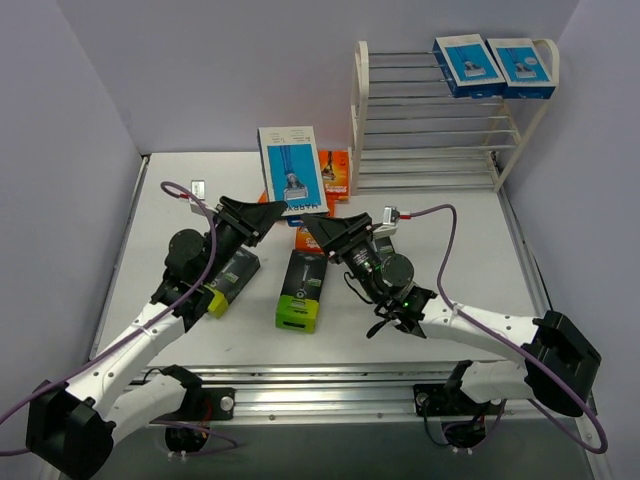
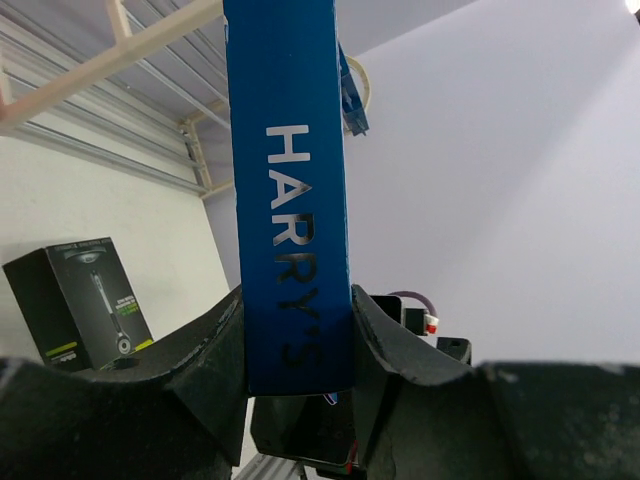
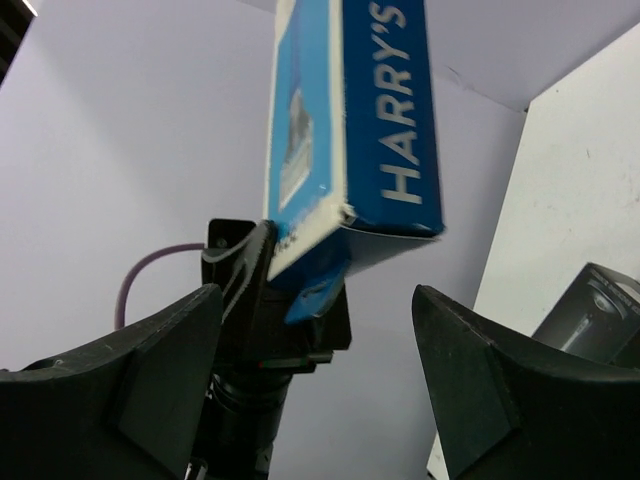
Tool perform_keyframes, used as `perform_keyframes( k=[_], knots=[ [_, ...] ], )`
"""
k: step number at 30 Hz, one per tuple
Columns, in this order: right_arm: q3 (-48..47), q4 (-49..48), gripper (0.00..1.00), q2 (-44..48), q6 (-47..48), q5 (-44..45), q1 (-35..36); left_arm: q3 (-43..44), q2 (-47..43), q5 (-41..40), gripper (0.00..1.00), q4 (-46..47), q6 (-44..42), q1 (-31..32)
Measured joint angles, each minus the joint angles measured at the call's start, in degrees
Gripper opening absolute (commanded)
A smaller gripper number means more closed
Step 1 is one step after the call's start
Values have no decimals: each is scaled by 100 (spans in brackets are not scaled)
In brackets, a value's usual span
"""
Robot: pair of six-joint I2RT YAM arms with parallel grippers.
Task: Place and organize the shaving razors onto the shelf
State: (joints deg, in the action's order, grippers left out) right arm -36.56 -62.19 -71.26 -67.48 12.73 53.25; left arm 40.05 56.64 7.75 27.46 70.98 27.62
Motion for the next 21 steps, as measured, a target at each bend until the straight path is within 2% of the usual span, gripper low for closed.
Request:
perform_keyframes(
  k=[10,21],
  knots=[
    [-22,-448,68,-175,-269,382,11,-94,0,-1287,2,70,-581,809],
    [-31,-844,64,-466,-479,625,151,-308,35,-1711,2,516,-647,981]
  ],
)
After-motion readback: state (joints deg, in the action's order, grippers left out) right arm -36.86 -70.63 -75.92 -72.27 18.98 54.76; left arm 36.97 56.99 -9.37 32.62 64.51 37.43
